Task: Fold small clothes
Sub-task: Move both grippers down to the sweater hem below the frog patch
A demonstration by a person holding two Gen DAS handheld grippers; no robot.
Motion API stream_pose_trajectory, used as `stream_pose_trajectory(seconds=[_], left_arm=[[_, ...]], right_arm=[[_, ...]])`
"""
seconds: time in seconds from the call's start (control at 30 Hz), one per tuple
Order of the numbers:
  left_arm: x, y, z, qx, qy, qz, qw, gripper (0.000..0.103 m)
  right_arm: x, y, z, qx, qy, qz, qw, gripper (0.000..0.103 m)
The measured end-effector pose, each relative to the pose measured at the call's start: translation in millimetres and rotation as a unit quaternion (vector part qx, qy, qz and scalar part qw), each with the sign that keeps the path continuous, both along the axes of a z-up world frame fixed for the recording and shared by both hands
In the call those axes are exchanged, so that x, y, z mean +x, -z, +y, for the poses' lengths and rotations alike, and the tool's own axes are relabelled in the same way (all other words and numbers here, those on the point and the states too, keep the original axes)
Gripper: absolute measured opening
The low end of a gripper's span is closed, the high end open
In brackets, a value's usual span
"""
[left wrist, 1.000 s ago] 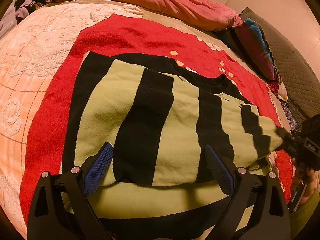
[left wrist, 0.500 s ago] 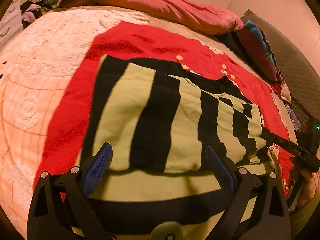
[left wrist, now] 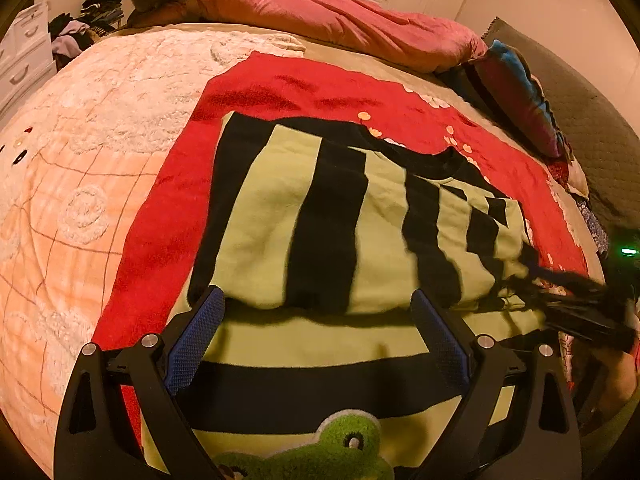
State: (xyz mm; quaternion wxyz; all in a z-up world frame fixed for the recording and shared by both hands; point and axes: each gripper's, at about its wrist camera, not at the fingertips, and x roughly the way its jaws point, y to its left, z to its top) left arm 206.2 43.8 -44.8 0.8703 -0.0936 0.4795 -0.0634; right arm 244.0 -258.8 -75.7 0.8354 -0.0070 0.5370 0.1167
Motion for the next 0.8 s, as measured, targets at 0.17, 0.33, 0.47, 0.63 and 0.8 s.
stream_pose_trajectory(seconds=[0.17,0.33,0.47,0.63,0.8], left_arm=[[-8,-7,6,-0.003,0.0,-0.007,1.0,0.093],[-17,-17,13,0.016,0.0,-0.02,0.9997,0.093],[-23,-27,23,0.024,-0.008,-0.025,0.9994,0.094],[-34,-44,31,0.033,-0.016,-0.04,0.9985,0.098],[-48,-63,37,0.044,-0.018,-0.055,0.9973,0.098]], right_arm=[[-1,-5,-4,0.01,0.007,-0.012,1.0,0.064],[-22,-27,-10,0.049,0.014,-0.045,0.998,0.074],[-37,-42,-14,0.082,0.024,-0.065,0.994,0.085],[-52,-63,-23,0.114,0.031,-0.087,0.989,0.092],[-59,-71,-28,0.122,0.037,-0.087,0.988,0.093]])
